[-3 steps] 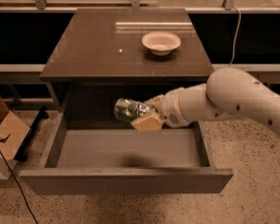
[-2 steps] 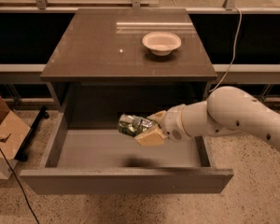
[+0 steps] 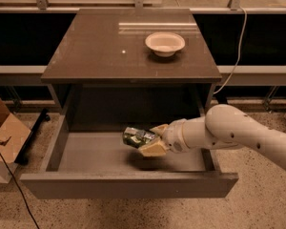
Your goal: Place green can into top drawer
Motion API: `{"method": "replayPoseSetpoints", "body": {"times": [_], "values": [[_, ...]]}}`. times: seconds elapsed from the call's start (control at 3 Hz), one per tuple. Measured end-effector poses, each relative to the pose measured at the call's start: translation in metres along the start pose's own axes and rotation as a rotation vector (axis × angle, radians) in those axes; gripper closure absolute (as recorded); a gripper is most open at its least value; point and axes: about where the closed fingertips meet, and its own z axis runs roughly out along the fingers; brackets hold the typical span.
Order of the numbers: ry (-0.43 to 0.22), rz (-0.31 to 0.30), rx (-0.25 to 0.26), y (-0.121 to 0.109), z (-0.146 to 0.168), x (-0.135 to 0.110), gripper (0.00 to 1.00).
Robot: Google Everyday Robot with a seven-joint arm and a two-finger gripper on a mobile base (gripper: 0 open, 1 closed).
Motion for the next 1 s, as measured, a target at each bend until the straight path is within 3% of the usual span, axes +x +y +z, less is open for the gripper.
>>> {"method": "replayPoseSetpoints", "body": {"times": [0.33, 0.67, 1.0], "values": [[0.002, 0.024, -0.014, 0.002, 0.019, 0.022, 0.82], [0.006, 0.031, -0.023, 0.007, 0.031, 0.034, 0.51], [0.006, 0.022, -0.027, 0.009, 0.033, 0.032, 0.28]]}}
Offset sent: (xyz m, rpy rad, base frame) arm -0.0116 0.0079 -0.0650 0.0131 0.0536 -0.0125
